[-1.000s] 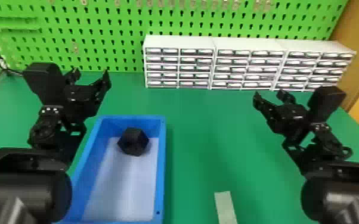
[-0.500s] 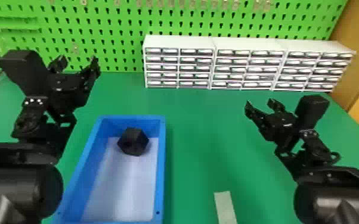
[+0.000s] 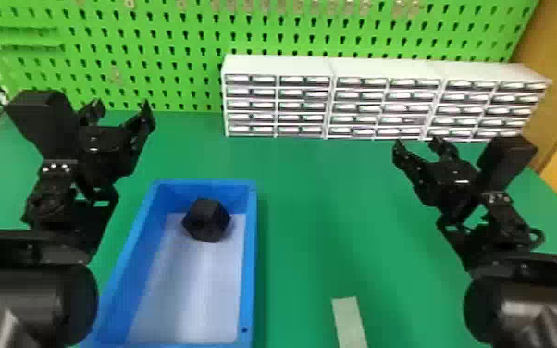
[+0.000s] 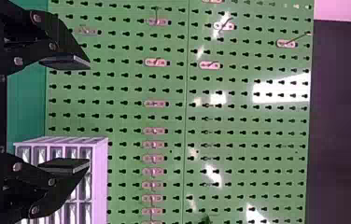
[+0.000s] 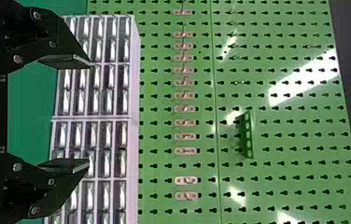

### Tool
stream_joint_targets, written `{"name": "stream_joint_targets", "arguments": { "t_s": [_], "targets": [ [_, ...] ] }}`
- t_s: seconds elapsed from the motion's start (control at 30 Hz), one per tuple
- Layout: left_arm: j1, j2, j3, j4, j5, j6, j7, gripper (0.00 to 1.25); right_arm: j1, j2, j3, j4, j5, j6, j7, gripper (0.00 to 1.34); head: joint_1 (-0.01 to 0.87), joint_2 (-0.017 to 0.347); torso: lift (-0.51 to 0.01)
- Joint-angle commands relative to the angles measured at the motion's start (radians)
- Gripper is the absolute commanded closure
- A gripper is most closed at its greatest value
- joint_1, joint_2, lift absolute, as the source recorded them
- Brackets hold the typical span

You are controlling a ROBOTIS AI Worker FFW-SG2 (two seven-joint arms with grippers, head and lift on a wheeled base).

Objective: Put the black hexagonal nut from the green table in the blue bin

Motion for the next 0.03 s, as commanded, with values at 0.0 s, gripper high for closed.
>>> {"name": "stream_joint_targets", "arguments": {
  "t_s": [0.0],
  "targets": [
    [0.016, -0.001, 0.003, 0.0, 0.0, 0.0, 0.002, 0.51, 0.003, -0.001, -0.002, -0.002, -0.002, 0.001, 0.0, 0.51, 0.692, 0.008, -0.097]
  ]
}}
